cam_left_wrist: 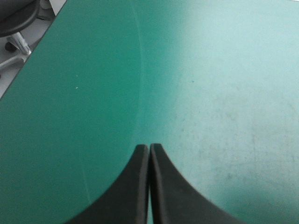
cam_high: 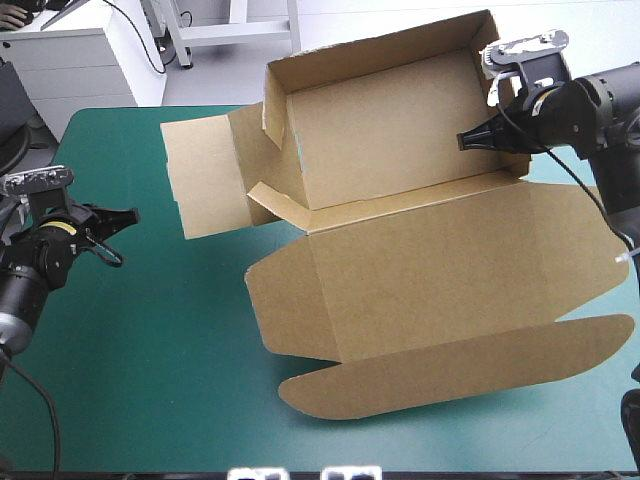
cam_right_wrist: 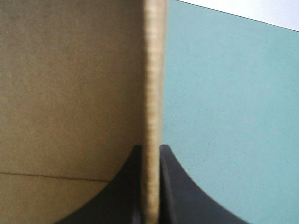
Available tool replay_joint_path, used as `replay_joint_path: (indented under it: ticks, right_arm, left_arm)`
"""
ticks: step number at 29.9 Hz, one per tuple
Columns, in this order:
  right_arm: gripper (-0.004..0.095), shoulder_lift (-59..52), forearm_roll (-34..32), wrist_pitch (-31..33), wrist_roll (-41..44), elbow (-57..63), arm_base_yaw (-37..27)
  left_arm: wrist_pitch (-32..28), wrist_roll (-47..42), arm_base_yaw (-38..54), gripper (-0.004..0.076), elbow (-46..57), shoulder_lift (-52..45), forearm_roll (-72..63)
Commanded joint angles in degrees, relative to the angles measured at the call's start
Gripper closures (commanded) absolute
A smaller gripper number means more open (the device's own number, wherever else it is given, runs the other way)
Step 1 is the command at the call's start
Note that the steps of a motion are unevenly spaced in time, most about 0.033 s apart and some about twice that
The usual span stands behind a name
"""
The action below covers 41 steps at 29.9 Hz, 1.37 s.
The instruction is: Fold the box
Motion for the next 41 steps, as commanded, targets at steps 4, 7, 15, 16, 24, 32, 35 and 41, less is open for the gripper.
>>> replay_joint_path:
  ticks: [4, 7, 15, 16, 24, 32, 35, 41]
  right_arm:
    - [0.0928, -3.3, 1.0, 0.3, 0.5, -1.8, -0.4]
    - [0.0928, -3.7, 2.0, 0.3, -0.6, -1.8, -0.4]
    - [0.0928, -3.8, 3.9, 0.1, -1.8, -1.8, -0.4]
    - [0.0928, -3.6, 3.9, -0.2, -1.8, -1.8, -0.4]
    - [0.0928, -2.2, 8.2, -5.5, -3.0, -1.8, -0.4]
    - [0.0928, 2.2, 8.6, -5.6, -3.8, -1.8, -0.4]
    - [0.0928, 3.9, 8.9, -6.3, -3.8, -1.7, -0.4]
    - [0.0926, 6.3, 10.0, -6.9, -4.0, -1.7, -0.4]
  left_arm:
    - [-1.0, 26.9, 0.9, 0.0731, -8.0, 8.9, -33.9]
    - [4.5, 43.9, 0.9, 0.0731, -11.3, 14.8, -55.8]
    - [22.0, 71.8, 0.8, 0.0732, -13.6, 23.8, -101.3]
    - [24.1, 72.9, 0.8, 0.0732, -13.6, 24.1, -102.4]
    - [36.4, 75.3, -2.6, 0.0732, -13.7, 26.0, -103.4]
    - [48.5, 75.3, -4.2, 0.0732, -16.3, 26.8, -103.4]
    - [54.2, 75.3, -4.8, 0.0732, -17.9, 26.8, -103.4]
    - [55.2, 75.3, -8.3, 0.0732, -19.1, 26.8, -103.4]
